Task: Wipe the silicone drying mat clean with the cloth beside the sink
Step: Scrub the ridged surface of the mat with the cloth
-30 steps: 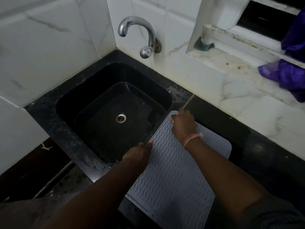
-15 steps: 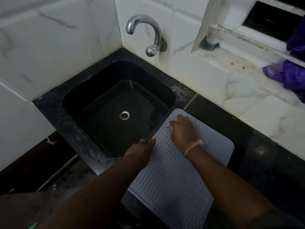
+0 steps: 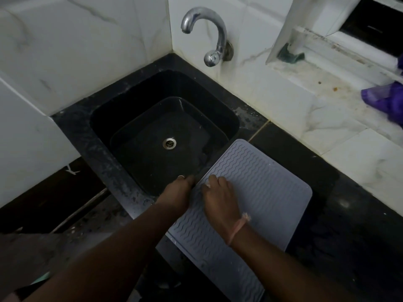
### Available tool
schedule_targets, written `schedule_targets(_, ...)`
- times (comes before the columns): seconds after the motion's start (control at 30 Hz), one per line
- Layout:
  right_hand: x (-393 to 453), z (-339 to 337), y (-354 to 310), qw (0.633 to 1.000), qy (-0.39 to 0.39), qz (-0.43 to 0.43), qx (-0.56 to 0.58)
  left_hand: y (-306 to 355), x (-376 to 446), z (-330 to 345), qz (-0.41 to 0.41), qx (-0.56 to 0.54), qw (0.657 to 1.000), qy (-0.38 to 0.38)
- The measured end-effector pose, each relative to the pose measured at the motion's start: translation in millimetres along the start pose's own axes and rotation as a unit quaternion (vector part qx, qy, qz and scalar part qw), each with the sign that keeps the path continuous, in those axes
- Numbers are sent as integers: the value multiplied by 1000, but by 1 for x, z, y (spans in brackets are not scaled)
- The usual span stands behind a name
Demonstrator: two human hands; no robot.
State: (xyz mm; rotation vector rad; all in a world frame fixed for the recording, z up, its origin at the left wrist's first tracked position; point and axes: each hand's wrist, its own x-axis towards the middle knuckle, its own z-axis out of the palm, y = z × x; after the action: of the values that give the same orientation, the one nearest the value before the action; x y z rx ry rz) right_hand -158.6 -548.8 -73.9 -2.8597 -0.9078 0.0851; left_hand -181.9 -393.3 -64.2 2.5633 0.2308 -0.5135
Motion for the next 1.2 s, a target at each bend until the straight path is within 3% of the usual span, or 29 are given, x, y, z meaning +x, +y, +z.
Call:
schedule_targets(0.1, 9, -5, 18, 1000, -2, -5, 15, -5, -7, 5, 3, 13, 1000, 2)
schedule_targets(0.27, 43, -9, 53, 998, -3, 60, -28, -18, -13, 5, -2, 14, 1000, -14)
schedule_targets(0.43, 31, -8, 28, 997, -25, 76, -20, -32, -16, 4, -1, 0, 999, -45)
schedule_targets(0.7, -22, 2, -39, 999, -27, -12, 16, -31, -18, 0, -28, 15, 999, -44)
schedule_targets(0.97, 17, -10, 13, 998, -45, 16, -40, -31, -20, -6, -36, -18, 992, -117)
schedule_targets(1.2, -13, -4, -23, 999, -46, 15, -8, -31, -26, -10, -34, 13, 994, -105)
